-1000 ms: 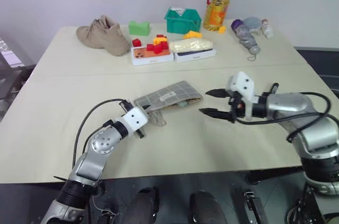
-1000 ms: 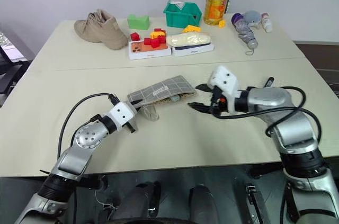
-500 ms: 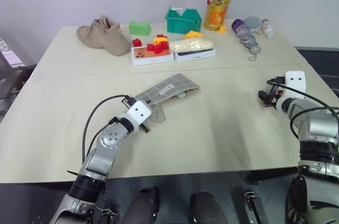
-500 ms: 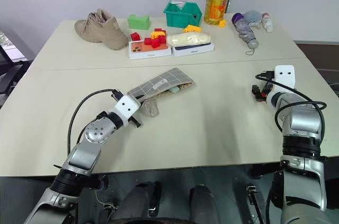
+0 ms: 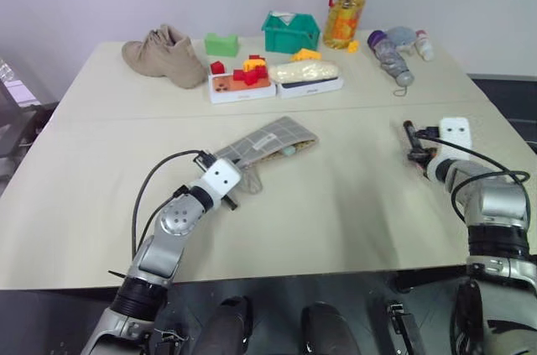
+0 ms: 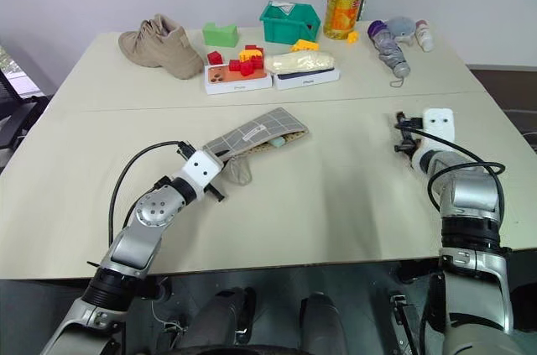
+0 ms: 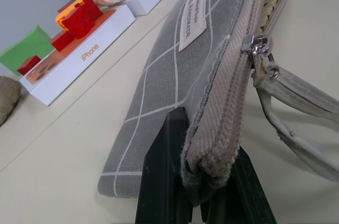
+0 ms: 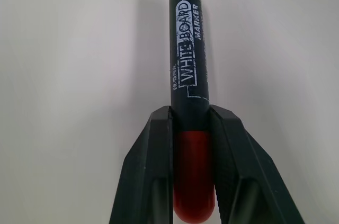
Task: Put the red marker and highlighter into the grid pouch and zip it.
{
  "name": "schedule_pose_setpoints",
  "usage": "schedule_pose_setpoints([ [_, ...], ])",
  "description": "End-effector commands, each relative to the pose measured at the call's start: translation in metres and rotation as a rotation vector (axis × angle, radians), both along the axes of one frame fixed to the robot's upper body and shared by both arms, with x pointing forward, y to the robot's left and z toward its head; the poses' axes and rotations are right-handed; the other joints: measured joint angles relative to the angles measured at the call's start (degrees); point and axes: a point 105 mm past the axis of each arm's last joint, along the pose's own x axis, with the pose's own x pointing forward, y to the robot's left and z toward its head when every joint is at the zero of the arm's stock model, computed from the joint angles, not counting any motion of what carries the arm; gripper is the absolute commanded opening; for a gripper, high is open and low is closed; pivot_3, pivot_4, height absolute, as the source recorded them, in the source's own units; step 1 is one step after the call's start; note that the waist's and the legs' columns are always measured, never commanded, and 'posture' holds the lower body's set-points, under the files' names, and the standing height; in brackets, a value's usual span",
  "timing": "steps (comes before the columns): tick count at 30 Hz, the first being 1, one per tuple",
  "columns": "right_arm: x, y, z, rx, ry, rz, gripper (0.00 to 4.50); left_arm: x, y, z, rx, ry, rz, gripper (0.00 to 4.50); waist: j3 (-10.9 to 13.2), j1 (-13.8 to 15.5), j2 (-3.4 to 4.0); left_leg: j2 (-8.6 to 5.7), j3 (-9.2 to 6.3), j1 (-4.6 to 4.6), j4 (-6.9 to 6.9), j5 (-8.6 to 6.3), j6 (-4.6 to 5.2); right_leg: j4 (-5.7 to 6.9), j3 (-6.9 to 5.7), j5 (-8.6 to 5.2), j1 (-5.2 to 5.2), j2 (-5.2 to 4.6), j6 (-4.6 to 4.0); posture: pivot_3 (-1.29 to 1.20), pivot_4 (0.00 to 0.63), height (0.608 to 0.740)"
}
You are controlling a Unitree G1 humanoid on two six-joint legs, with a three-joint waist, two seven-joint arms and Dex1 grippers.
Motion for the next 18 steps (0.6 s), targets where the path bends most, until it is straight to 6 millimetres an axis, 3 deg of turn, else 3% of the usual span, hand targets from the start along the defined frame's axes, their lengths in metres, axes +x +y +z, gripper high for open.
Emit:
schedule_pose_setpoints([
  [1, -0.024, 0.073, 0.029, -0.153, -0.107, 0.465, 0.4, 0.006, 0.008, 0.018, -0.04, -0.047, 0.024, 0.0, 0.0, -0.1, -0.02, 0.0, -0.01, 0.0, 0.0, 0.0, 0.0, 0.0, -0.02, 0.0, 0.01, 0.01, 0.01, 0.0, 0.15, 0.739],
  [8, -0.048, 0.111, 0.033, -0.173, -0.086, 0.689, 0.4, 0.007, 0.008, 0.021, -0.044, -0.056, 0.015, 0.0, 0.0, 0.5, -0.04, 0.0, -0.06, 0.01, 0.09, 0.0, 0.0, -0.01, -0.04, 0.0, 0.08, 0.01, 0.0, 0.0, 0.15, 0.739],
  [18, -0.045, 0.142, 0.024, -0.225, -0.068, 0.774, 0.4, 0.005, 0.0, 0.023, -0.044, -0.069, -0.012, 0.0, 0.0, 0.5, -0.04, -0.01, -0.09, 0.0, 0.07, -0.01, -0.01, -0.03, -0.03, 0.0, 0.05, 0.0, 0.0, 0.0, 0.15, 0.739],
])
